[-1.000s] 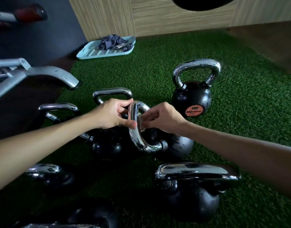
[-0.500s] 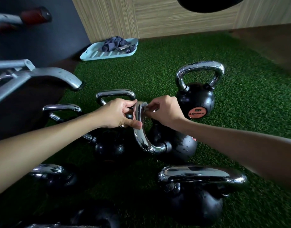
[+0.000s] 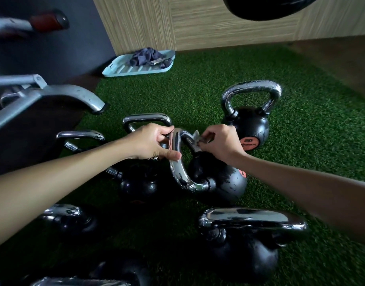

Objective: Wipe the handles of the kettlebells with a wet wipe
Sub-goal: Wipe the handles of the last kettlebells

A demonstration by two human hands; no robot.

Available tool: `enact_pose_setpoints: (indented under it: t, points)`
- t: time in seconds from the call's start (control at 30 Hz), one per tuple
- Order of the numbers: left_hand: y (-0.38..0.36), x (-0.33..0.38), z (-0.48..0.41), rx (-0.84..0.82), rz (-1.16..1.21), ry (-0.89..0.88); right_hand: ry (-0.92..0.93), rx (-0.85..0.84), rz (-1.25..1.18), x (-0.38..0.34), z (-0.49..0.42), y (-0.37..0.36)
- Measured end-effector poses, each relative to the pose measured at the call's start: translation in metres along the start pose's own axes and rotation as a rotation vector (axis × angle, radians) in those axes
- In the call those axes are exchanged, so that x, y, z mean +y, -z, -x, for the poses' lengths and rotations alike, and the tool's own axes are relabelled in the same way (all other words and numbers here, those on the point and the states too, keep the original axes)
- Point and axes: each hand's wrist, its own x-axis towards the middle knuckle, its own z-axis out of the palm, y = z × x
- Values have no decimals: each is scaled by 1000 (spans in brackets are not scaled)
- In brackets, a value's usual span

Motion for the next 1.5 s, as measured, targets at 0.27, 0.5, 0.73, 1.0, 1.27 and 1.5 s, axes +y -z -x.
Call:
enact_pose_setpoints:
  t: [0.27, 0.5, 0.73, 1.0, 1.27, 1.5]
  points:
    - [-11, 14, -9, 22, 157, 39, -62, -34, 19, 23, 6, 49]
    - [-19, 81, -37, 69, 89, 80, -162, 50, -31, 48, 32, 94]
    - [-61, 184, -58, 69, -139, 26, -260, 145, 1, 79, 59, 152]
    - [-59, 176, -13, 110, -336, 97, -223, 146, -3, 83, 74, 189]
    - [-87, 181, 10, 265, -236, 40, -161, 63, -4, 65, 72, 168]
    - [-61, 160, -20, 82, -160, -90, -216, 120, -34, 64, 70, 165]
